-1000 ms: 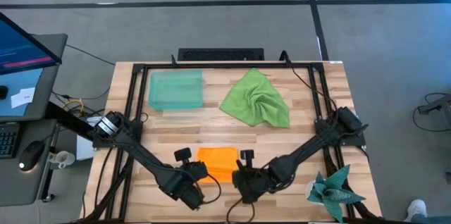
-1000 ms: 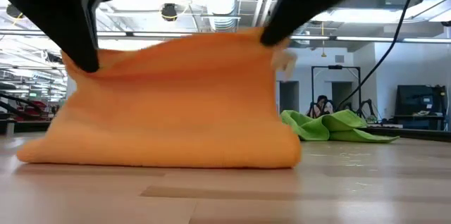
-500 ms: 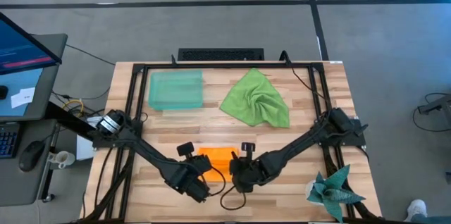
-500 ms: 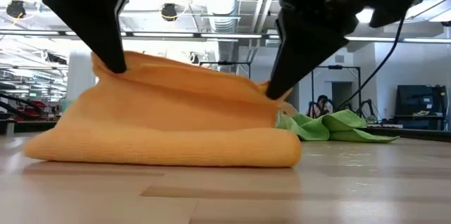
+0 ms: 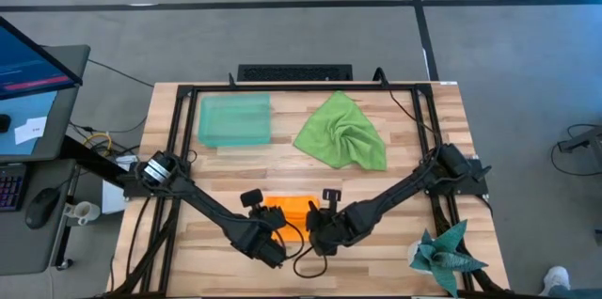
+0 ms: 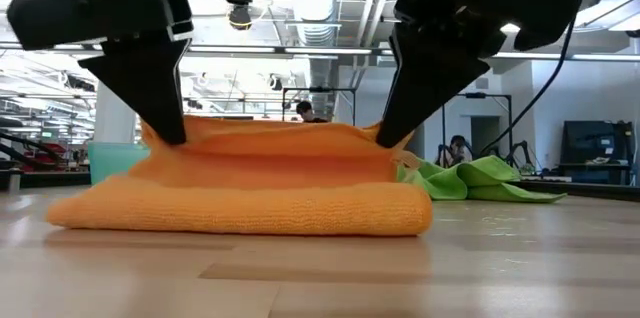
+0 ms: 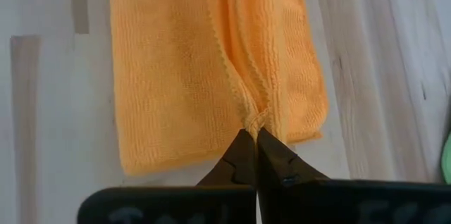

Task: Roll microfiber towels into tight, uniform cylinder then place into a basket
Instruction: Fold the yellow towel, then roll the yellow towel

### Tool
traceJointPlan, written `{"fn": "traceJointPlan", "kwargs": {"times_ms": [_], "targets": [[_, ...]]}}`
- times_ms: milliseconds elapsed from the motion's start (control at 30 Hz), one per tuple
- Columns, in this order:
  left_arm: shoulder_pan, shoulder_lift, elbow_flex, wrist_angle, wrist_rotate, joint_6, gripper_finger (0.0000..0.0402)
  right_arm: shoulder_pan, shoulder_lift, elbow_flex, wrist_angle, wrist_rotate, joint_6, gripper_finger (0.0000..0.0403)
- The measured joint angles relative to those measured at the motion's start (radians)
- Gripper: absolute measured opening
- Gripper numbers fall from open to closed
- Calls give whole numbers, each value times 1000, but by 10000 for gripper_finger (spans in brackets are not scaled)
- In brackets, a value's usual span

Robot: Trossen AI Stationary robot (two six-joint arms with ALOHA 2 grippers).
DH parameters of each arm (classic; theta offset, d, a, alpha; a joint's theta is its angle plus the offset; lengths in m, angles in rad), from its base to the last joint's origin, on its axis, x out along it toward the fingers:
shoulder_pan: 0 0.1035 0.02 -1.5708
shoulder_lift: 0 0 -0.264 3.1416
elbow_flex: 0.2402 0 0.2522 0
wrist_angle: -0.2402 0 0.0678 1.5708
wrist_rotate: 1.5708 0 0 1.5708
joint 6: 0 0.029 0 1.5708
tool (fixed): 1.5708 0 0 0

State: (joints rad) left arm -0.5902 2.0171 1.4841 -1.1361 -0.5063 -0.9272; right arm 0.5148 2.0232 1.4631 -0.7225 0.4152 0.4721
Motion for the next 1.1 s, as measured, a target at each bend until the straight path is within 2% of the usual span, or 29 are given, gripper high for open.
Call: {"fn": "traceJointPlan", "kwargs": {"times_ms": [300, 467, 567, 800, 1100], "targets": [[1, 0, 0, -6, -2, 0, 106, -6, 0, 0, -2, -3, -4, 10], [3, 0, 0, -5, 43, 5, 139, -28, 0, 0, 0, -3, -8, 9], [3, -1, 0, -7, 84, 19, 143, -47, 0, 0, 1, -4, -8, 11], [-3, -3, 49, -53, 89, 10, 140, -75, 0, 0, 1, -33, -8, 12], [-64, -5, 113, -99, 48, 17, 139, -82, 0, 0, -3, -56, -9, 74]]}}
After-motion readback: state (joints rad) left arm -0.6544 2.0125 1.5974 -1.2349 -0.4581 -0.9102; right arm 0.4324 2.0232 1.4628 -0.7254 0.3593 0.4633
